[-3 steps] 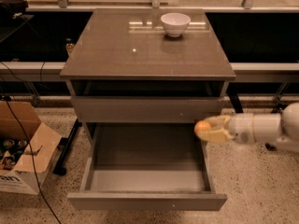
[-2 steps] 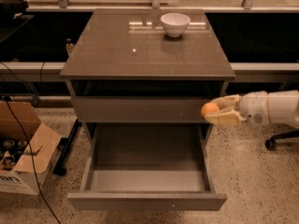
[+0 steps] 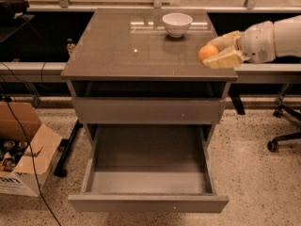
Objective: Pick orange from middle drawer and place on counter
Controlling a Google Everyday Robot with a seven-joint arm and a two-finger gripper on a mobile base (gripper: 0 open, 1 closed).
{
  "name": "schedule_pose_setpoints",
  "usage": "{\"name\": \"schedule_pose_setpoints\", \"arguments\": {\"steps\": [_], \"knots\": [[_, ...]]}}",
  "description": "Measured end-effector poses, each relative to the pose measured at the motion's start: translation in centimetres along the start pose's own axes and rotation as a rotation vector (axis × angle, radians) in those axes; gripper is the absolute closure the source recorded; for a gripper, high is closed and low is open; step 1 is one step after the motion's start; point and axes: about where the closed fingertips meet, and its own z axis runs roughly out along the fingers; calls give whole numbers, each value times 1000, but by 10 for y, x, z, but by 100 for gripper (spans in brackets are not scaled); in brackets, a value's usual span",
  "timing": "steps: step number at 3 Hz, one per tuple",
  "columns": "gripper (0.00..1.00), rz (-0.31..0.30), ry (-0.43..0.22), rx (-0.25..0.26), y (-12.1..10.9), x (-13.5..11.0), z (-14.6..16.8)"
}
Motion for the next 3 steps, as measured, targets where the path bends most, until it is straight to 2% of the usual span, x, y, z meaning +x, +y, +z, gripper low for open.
{"name": "schedule_pose_setpoints", "arguments": {"steps": [1,2,3], "knots": [[100,-51,-28,48,-18,-29,-15],[100,74,-59,48,-15,0,14],[100,139,-74,48,-31,6,45]]}}
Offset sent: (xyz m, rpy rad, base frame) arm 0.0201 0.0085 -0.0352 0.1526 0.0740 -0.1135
